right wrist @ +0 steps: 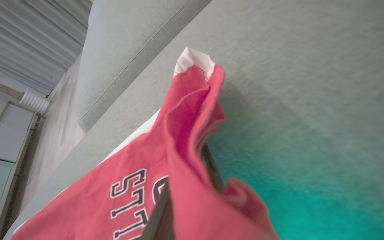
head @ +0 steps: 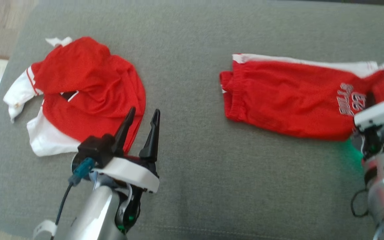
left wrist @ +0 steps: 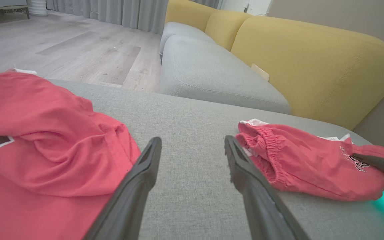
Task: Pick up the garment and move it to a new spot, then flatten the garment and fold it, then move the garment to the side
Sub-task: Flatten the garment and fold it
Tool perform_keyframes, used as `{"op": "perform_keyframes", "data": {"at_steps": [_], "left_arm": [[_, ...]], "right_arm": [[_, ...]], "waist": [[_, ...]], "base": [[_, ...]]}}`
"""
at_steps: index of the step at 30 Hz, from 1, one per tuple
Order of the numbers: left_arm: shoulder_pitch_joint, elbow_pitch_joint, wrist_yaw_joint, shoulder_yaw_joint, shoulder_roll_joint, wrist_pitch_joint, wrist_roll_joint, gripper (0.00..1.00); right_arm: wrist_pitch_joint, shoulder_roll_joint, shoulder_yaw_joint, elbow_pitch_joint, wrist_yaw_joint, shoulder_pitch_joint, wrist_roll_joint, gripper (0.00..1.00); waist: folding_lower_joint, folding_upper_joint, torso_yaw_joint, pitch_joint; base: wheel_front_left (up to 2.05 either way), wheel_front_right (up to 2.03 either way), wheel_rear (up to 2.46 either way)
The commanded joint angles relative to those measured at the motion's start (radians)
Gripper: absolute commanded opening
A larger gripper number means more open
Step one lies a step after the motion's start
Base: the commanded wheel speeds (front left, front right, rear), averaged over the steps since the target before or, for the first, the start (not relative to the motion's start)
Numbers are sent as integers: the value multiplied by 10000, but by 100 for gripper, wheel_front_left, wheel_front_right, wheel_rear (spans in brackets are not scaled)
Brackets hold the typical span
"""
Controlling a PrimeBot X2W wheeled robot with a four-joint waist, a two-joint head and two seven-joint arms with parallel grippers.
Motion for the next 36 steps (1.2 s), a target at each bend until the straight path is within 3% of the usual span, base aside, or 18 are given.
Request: {"op": "perform_keyframes", "data": {"at_steps": [1, 6, 20, 29, 36], "left_arm": [[-49, -263, -47, 374, 72, -122, 75, 100], [137, -241, -52, 325, 72, -122, 89, 100], [271, -153, -85, 376, 72, -122, 155, 100], [370, -81, -45, 300, 72, -122, 106, 100], [496, -12, -15, 319, 72, -122, 119, 100]], "right_arm": [[-184, -87, 141, -371, -9, 39, 35, 0], [-584, -208, -174, -436, -9, 562, -197, 0], [-787, -25, -394, -579, -9, 92, -1046, 0], [-817, 606, 664, -1546, -9, 72, -1432, 0], [-560, 1092, 2149, -2551, -9, 662, -1059, 0]], "waist": [[0, 0, -189, -254], [0, 0, -266, -576], [0, 0, 60, -764], [0, 0, 319, -1023], [0, 0, 530, -1279]], "base": [[0, 0, 0], [0, 0, 0], [0, 0, 0], [0, 0, 0], [0, 0, 0]]}}
